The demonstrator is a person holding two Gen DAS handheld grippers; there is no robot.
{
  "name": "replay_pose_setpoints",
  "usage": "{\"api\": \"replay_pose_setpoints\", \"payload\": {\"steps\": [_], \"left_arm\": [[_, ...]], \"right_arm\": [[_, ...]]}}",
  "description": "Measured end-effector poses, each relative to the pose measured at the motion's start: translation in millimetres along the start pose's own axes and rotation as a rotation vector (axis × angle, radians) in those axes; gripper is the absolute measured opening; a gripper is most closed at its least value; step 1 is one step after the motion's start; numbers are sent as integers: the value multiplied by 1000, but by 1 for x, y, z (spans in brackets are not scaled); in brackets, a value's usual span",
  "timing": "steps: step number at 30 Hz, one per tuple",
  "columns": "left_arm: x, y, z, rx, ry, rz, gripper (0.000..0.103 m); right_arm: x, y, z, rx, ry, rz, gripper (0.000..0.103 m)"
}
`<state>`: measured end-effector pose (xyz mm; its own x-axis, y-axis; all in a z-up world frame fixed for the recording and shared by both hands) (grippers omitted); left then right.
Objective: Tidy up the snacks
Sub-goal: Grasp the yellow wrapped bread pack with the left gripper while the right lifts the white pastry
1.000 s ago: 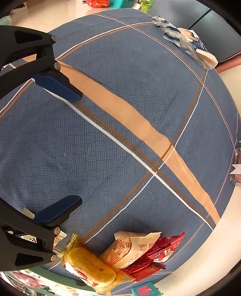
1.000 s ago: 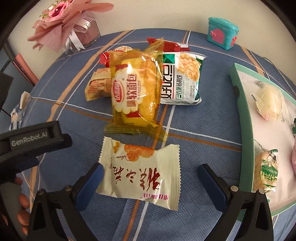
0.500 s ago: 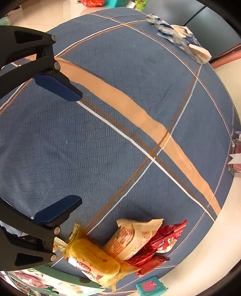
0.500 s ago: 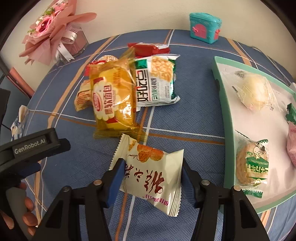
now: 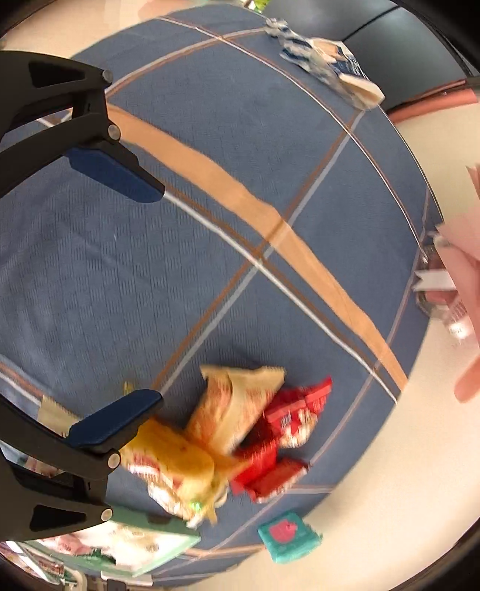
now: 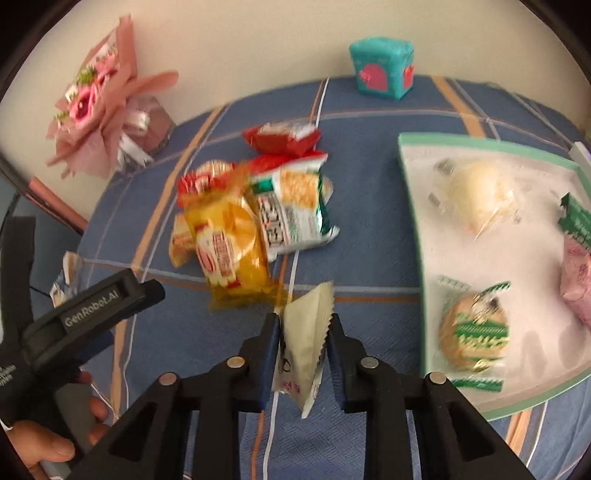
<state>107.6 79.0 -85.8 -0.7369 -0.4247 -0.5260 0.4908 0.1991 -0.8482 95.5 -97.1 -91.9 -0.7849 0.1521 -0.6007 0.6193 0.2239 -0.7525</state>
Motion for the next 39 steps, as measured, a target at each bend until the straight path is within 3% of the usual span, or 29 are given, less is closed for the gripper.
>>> {"api": "replay_pose_setpoints", "payload": {"steps": [10,13,17,21,25,30,33,38,39], "left_arm": [[-4,-11,36,138,52,69,98],[-4,-13,45,191,72,73,86],[0,-10,65,262,94,61,78],[6,-1,82,283,133,52,69],[14,9,92,315,155,25,40],[14,3,89,329,141,-10,32],[18,4,77,303,112,-70,31],[21,2,50,242,77,-123,31],[21,3,44,218,77,-121,31]], "right_arm": [[-1,0,10,-34,57,-4,19],[0,2,13,-32,64,-15,19],[1,2,16,-40,78,-18,19],[3,6,18,-28,74,-27,19],[5,9,22,-26,77,-38,21],[8,14,25,-14,69,-48,22],[13,20,24,-29,65,-68,25],[19,26,13,-55,36,-90,55],[21,26,10,-63,25,-93,56]]}}
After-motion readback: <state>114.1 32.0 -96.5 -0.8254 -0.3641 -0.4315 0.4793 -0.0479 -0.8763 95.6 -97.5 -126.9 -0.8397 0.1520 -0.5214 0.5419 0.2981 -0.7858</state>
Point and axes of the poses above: each gripper's, at about its wrist camera, not at the fingertips, and y roughly the way its jaws point, z to its right, x to its underside, the point moved 7 cm from there along y, roughly the way its jaws point, and after that the axes turned 13 degrees about z, right-handed, at the moved point
